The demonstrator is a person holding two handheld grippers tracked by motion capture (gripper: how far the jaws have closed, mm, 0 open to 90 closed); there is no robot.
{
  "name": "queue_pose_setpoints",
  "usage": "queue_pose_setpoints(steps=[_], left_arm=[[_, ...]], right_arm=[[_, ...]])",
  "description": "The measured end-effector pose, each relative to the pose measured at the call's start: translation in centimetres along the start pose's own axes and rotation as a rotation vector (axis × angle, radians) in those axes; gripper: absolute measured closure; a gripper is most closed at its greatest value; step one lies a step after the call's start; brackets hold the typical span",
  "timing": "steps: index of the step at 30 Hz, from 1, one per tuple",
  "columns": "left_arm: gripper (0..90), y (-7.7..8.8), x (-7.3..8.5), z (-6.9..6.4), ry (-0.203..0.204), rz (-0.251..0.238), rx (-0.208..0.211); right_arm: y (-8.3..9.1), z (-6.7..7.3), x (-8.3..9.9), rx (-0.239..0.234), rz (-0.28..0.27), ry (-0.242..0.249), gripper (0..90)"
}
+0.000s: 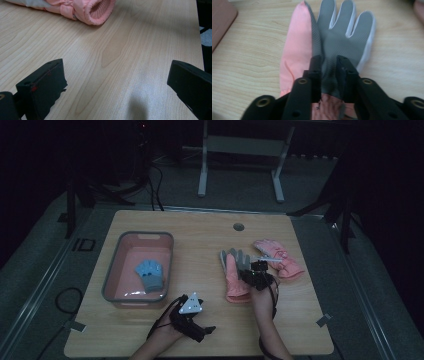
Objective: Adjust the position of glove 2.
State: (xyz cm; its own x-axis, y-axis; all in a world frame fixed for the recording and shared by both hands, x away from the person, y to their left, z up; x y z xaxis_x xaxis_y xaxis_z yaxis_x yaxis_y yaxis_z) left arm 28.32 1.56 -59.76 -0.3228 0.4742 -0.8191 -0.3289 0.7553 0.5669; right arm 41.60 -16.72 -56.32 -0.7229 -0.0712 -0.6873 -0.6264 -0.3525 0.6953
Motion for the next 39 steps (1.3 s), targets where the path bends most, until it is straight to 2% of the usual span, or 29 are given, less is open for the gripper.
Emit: queue_pose_setpoints(steps=[2, 4, 7, 8, 9, 11, 12, 13, 19, 22, 23, 24, 27, 28, 29, 30, 32, 39], left_arm=[[1.8, 0.0, 0.1, 0.0, -0.005, 0.005, -0.002], [1.8, -0.1, 0.1, 0.0, -0.007, 0.006, -0.004], [1.8, -0.1, 0.1, 0.0, -0.006, 0.003, -0.001], [1.8, -0.1, 0.1, 0.0, -0.008, 0.006, 0.0], [1.8, -0.1, 0.1, 0.0, -0.008, 0.004, 0.0], [1.8, -0.1, 0.1, 0.0, -0.01, 0.006, -0.002], [1.8, -0.1, 0.1, 0.0, -0.011, 0.004, 0.003], [1.8, 0.0, 0.1, 0.0, -0.012, 0.004, 0.003], [1.8, -0.1, 0.2, 0.0, -0.015, 0.01, -0.001], [1.8, -0.1, 0.1, 0.0, -0.013, 0.011, -0.001], [1.8, -0.1, 0.1, 0.0, -0.013, 0.011, -0.001], [1.8, -0.1, 0.2, 0.1, -0.013, 0.011, -0.002], [1.8, -0.1, 0.2, 0.1, -0.013, 0.011, -0.004], [1.8, -0.1, 0.2, 0.1, -0.013, 0.008, -0.008], [1.8, -0.1, 0.2, 0.1, -0.013, 0.008, -0.008], [1.8, -0.1, 0.2, 0.1, -0.012, 0.008, -0.012], [1.8, -0.1, 0.2, 0.2, -0.009, 0.003, -0.01], [1.8, 0.0, 0.2, 0.2, -0.001, 0.003, -0.005]], right_arm=[[0.7, -0.3, -0.3, -0.001, -0.012, 0.025, 70.9], [1.4, -0.6, -0.7, -0.029, -0.03, 0.048, 69.8], [2.4, -1.0, -1.1, -0.039, -0.046, 0.118, 68.0], [2.7, -1.2, -1.2, -0.058, -0.049, 0.119, 68.0], [3.0, -1.4, -1.3, -0.069, -0.051, 0.13, 67.9], [3.5, -2.2, -1.7, -0.051, -0.066, 0.176, 67.8], [3.8, -2.6, -1.9, -0.071, -0.075, 0.191, 67.2], [4.1, -3.1, -2.1, -0.081, -0.08, 0.206, 66.0], [5.5, -7.1, -3.7, -0.052, -0.108, 0.296, 64.8], [5.8, -9.3, -4.7, -0.042, -0.115, 0.301, 64.8], [5.8, -9.3, -4.7, -0.042, -0.115, 0.301, 64.8], [5.9, -11.1, -5.5, -0.035, -0.123, 0.287, 64.8], [5.7, -12.8, -6.3, -0.039, -0.13, 0.295, 63.8], [5.5, -13.5, -6.7, -0.048, -0.124, 0.292, 62.7], [5.5, -13.5, -6.7, -0.048, -0.124, 0.292, 62.7], [5.0, -14.3, -7.1, -0.047, -0.111, 0.295, 62.0], [4.3, -14.7, -7.2, -0.063, -0.09, 0.299, 61.0], [0.7, -16.0, -7.1, -0.075, -0.012, 0.323, 60.3]])
Point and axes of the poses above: each handheld gripper's, and its own axes: y roughly backward along the jaws, x roughly out of its underside, z roughly to its left, the point moved 7 cm from there along -y, roughly forward along the jaws, and after that the axes turned 1 degree about -z, right-handed, at the moved point
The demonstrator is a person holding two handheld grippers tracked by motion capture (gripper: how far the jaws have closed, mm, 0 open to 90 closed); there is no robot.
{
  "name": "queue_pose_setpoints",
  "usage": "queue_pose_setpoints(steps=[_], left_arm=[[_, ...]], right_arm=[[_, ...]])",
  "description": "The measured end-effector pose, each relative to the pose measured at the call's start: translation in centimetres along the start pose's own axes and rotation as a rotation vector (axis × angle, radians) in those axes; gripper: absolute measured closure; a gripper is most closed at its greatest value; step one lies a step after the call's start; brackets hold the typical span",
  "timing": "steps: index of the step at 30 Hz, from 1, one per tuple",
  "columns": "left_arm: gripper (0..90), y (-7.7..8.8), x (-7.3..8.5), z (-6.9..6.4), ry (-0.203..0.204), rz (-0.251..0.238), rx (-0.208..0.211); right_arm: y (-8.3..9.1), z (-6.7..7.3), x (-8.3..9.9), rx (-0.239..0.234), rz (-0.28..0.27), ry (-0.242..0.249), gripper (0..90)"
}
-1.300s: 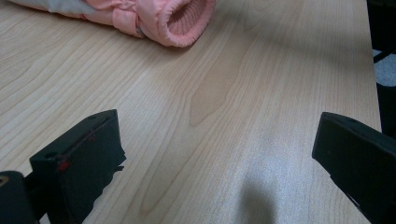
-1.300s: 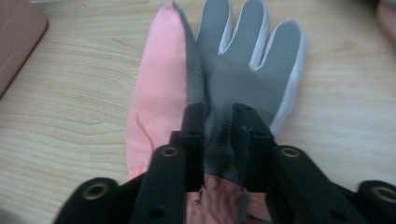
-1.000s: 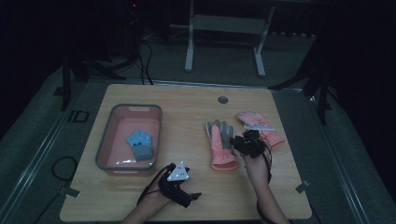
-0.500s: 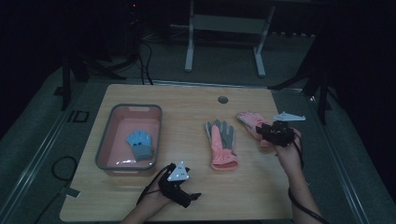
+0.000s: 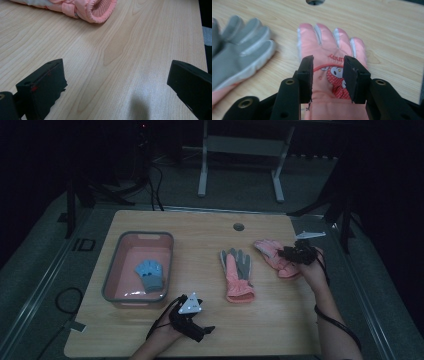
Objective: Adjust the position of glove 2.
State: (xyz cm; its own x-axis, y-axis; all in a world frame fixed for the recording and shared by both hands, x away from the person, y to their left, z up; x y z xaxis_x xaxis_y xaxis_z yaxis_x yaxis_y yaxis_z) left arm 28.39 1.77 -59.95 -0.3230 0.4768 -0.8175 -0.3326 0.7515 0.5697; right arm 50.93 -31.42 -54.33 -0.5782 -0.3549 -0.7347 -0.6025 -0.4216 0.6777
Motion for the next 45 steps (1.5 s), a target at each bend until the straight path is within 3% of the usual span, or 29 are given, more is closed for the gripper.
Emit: queue_pose_setpoints(steps=[5, 9, 10, 12, 14, 17, 24, 25, 26, 27, 32, 35, 36, 39, 45], left_arm=[[1.8, 0.1, 0.0, 0.1, 0.004, -0.006, -0.002], [1.8, 0.2, 0.0, 0.2, 0.001, -0.008, -0.008], [1.8, 0.2, 0.0, 0.2, 0.004, -0.008, -0.01], [1.8, 0.2, 0.0, 0.3, 0.004, -0.012, -0.012], [1.8, 0.2, 0.0, 0.3, 0.006, -0.011, -0.011], [1.8, 0.2, 0.0, 0.4, 0.008, -0.014, -0.012], [1.8, 0.3, -0.1, 0.4, 0.008, -0.014, -0.013], [1.8, 0.3, -0.1, 0.4, 0.009, -0.016, -0.012], [1.8, 0.3, -0.1, 0.4, 0.009, -0.016, -0.012], [1.8, 0.3, -0.1, 0.3, 0.012, -0.017, -0.012], [1.8, 0.2, -0.1, 0.3, 0.003, -0.012, -0.012], [1.8, 0.2, -0.2, 0.3, 0.004, -0.016, -0.009], [1.8, 0.2, -0.2, 0.3, 0.008, -0.019, -0.001], [1.8, 0.2, -0.1, 0.3, -0.001, -0.017, -0.005], [1.8, 0.2, -0.2, 0.2, -0.003, -0.021, -0.008]], right_arm=[[-2.3, -1.2, 1.8, 0.015, 0.092, 0.023, 59.2], [-2.8, -1.5, 2.4, -0.016, 0.069, -0.009, 63.9], [-2.9, -1.4, 2.6, -0.051, 0.052, -0.025, 73.5], [-2.8, -1.4, 2.7, -0.059, 0.046, -0.038, 80.7], [-2.8, -1.3, 2.8, -0.053, 0.041, -0.044, 83.0], [-2.6, -0.8, 2.6, -0.003, 0.043, -0.075, 89.2], [-0.6, 0.5, 1.9, 0.06, 0.02, -0.164, 89.9], [0.4, 1.0, 1.7, 0.083, 0.009, -0.196, 89.9], [0.4, 1.0, 1.7, 0.083, 0.009, -0.196, 89.9], [1.7, 1.6, 1.5, 0.109, -0.009, -0.239, 89.9], [4.2, 3.2, 1.4, 0.183, -0.014, -0.24, 89.9], [5.0, 3.7, 1.5, 0.192, -0.013, -0.253, 89.9], [6.1, 4.2, 1.9, 0.194, -0.031, -0.288, 89.9], [7.2, 4.9, 2.5, 0.211, -0.049, -0.324, 89.9], [7.5, 5.9, 4.4, 0.246, -0.043, -0.334, 89.8]])
Point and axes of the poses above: each handheld gripper's, and its own axes: y roughly backward along the jaws, x roughly out of its underside, z roughly to its left, the point moved 7 cm from there along -y, roughly forward along the jaws, and after that the axes turned 1 degree about -z, right-handed, at the moved point
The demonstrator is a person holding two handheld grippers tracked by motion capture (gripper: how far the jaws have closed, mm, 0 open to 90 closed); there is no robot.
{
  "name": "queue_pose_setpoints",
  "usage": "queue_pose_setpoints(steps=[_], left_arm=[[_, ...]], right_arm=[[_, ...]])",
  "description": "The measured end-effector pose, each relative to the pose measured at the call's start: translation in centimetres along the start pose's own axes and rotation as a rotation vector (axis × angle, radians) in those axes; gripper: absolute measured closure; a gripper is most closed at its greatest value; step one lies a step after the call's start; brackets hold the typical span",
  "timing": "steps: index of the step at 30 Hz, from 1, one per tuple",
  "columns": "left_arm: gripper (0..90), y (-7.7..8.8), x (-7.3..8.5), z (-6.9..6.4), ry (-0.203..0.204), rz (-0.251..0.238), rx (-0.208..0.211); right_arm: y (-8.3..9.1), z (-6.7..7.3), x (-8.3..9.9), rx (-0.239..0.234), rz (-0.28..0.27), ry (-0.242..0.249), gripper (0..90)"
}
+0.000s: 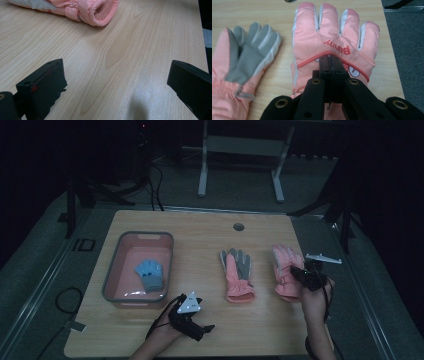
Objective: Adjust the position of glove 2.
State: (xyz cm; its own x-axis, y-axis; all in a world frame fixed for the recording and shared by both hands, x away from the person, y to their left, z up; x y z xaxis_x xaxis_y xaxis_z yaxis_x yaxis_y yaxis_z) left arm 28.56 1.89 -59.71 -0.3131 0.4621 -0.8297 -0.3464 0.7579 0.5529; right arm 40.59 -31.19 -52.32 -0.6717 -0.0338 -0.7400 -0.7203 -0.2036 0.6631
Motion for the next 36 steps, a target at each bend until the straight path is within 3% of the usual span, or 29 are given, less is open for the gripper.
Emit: queue_pose_setpoints(steps=[11, 14, 15, 17, 20, 22, 25, 29, 36], left_arm=[[1.8, 0.0, 0.1, 0.0, 0.0, 0.003, 0.003], [1.8, 0.0, 0.1, 0.0, -0.001, 0.003, 0.003], [1.8, 0.0, 0.1, 0.0, -0.001, 0.003, 0.003], [1.9, -0.1, 0.1, 0.0, -0.001, 0.003, 0.002], [1.8, -0.1, 0.2, 0.0, -0.004, 0.008, 0.001], [1.8, -0.1, 0.2, 0.0, -0.008, 0.012, 0.0], [1.8, -0.2, 0.2, 0.0, -0.009, 0.014, -0.001], [1.8, -0.2, 0.2, -0.1, -0.012, 0.015, -0.001], [1.8, -0.2, 0.3, -0.2, -0.019, 0.019, 0.004]], right_arm=[[-4.1, -0.1, 2.7, 0.005, 0.073, -0.005, 88.1], [-4.1, -0.2, 2.7, -0.009, 0.067, 0.0, 86.9], [-3.9, -0.2, 2.6, -0.025, 0.062, 0.013, 86.9], [-3.3, -0.6, 2.3, -0.076, 0.06, 0.043, 78.4], [-2.5, -1.2, 2.0, -0.083, 0.057, 0.09, 73.5], [-2.0, -1.4, 1.9, -0.131, 0.058, 0.111, 69.8], [-2.0, -1.6, 2.0, -0.144, 0.081, 0.156, 65.4], [-2.9, -1.5, 2.3, -0.162, 0.095, 0.152, 59.3], [-4.6, -1.5, 3.4, -0.16, 0.114, 0.15, 62.1]])
Point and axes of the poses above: each handheld gripper's, and its own axes: y roughly backward along the jaws, x roughly out of its underside, z roughly to its left, the point moved 7 cm from there along -y, roughly forward along the jaws, and after that the axes turned 1 degree about -z, right-handed, at the moved point
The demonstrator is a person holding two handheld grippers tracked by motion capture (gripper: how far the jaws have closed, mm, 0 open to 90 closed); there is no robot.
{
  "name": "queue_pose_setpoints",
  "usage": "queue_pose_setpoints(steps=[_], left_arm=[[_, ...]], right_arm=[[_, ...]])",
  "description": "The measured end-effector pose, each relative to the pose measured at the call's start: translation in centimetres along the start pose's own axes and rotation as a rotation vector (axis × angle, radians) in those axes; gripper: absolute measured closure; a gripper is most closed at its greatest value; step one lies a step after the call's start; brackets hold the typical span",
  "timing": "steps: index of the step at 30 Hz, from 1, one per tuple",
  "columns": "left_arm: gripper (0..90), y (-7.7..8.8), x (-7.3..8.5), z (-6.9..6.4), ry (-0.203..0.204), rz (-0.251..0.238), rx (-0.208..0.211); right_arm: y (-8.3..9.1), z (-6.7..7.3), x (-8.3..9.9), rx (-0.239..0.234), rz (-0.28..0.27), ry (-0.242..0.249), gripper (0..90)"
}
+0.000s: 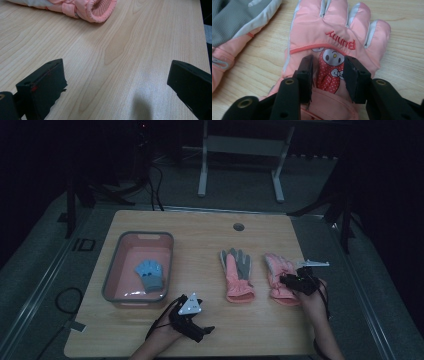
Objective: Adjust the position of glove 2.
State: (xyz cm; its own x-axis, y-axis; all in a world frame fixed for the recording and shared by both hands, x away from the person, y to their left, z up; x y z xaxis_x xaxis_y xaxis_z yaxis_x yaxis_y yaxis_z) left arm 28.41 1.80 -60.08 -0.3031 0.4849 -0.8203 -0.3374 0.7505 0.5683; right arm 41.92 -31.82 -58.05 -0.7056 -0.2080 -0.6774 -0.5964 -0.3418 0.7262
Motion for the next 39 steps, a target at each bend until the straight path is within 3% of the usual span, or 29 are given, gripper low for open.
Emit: queue_pose_setpoints(steps=[4, 7, 11, 19, 21, 26, 27, 28, 39], left_arm=[[1.8, 0.0, 0.0, 0.0, -0.002, 0.0, 0.0], [1.8, 0.0, 0.0, 0.0, 0.0, 0.0, 0.0], [1.8, 0.0, 0.0, 0.0, 0.002, -0.002, -0.001], [1.8, 0.0, 0.0, 0.0, 0.007, -0.002, -0.003], [1.8, 0.0, 0.0, 0.1, 0.004, -0.001, -0.007], [1.8, 0.0, 0.0, 0.1, 0.005, -0.003, -0.008], [1.8, 0.0, 0.0, 0.1, 0.004, -0.001, -0.008], [1.8, 0.0, 0.0, 0.1, 0.003, -0.001, -0.008], [1.8, 0.0, 0.0, 0.1, 0.002, -0.002, -0.008]], right_arm=[[-0.2, 0.2, 0.2, -0.011, -0.005, 0.006, 74.8], [-0.1, 0.7, 0.2, 0.027, -0.001, 0.038, 85.2], [0.2, 1.0, -0.1, 0.062, -0.019, 0.034, 88.8], [3.4, 2.5, -3.1, 0.063, -0.078, 0.008, 89.3], [4.4, 3.4, -4.4, 0.037, -0.118, 0.011, 89.3], [5.8, 5.3, -6.5, 0.022, -0.15, 0.036, 89.3], [6.0, 5.9, -7.0, 0.017, -0.154, 0.042, 89.3], [6.4, 7.4, -8.0, 0.014, -0.166, 0.05, 89.3], [5.7, 13.5, -9.8, -0.02, -0.178, 0.056, 89.3]])
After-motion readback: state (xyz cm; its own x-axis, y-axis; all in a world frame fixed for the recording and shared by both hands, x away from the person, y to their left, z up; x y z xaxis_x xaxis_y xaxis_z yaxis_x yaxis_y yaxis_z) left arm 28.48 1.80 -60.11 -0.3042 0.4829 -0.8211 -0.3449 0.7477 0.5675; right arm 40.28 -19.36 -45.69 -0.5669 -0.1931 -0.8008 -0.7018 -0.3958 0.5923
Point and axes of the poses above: each handheld gripper's, and its own axes: y roughly backward along the jaws, x roughly out of its underside, z roughly to its left, the point moved 7 cm from there along -y, roughly forward along the jaws, and after that the axes turned 1 degree about -z, right-handed, at the moved point
